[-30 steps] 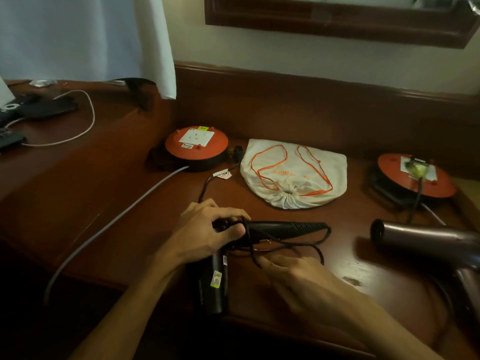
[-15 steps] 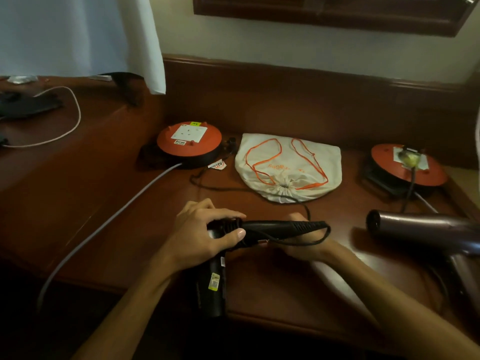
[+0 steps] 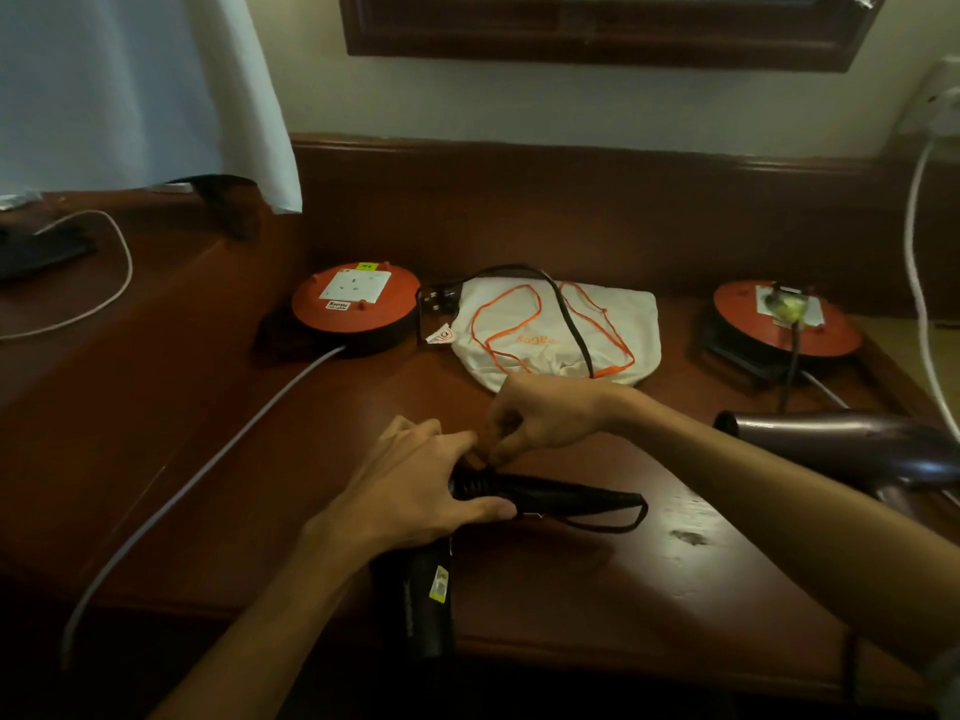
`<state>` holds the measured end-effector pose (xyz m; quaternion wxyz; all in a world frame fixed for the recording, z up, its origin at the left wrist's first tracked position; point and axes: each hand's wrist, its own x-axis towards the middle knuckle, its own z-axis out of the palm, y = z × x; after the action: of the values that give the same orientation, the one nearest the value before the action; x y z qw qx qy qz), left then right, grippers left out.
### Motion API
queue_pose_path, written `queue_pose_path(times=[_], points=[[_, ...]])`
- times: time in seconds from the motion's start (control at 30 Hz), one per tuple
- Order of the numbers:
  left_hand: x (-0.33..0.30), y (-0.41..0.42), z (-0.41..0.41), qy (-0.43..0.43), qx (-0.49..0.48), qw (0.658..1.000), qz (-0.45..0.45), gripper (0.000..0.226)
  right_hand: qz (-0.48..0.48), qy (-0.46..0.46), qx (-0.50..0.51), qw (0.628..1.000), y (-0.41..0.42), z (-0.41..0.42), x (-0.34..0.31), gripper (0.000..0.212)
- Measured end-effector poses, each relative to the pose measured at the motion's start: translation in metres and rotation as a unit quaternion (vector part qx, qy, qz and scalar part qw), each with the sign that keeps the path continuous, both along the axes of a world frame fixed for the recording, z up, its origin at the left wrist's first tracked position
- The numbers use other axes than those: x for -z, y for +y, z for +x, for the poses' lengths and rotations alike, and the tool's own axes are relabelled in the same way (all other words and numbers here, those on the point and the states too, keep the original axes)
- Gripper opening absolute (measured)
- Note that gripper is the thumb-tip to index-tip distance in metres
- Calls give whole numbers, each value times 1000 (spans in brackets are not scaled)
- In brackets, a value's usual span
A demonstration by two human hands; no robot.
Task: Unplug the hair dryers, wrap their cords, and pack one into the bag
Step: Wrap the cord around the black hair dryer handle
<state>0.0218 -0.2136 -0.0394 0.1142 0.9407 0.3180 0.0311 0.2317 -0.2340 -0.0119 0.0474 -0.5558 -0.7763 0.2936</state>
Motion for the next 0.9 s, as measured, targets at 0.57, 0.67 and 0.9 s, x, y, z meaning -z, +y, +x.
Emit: queue_pose_path(times=[0.57, 0.67, 0.9], points=[[2, 9, 6, -8, -46, 999, 2, 51, -50, -28, 8, 998, -49, 69, -109, 16], [3, 24, -5, -90, -94, 991, -37, 42, -35, 99, 36, 994, -82, 60, -88, 17], [2, 20, -15, -210, -154, 962, -83, 39, -19, 145, 63, 987, -113, -9, 16, 18]])
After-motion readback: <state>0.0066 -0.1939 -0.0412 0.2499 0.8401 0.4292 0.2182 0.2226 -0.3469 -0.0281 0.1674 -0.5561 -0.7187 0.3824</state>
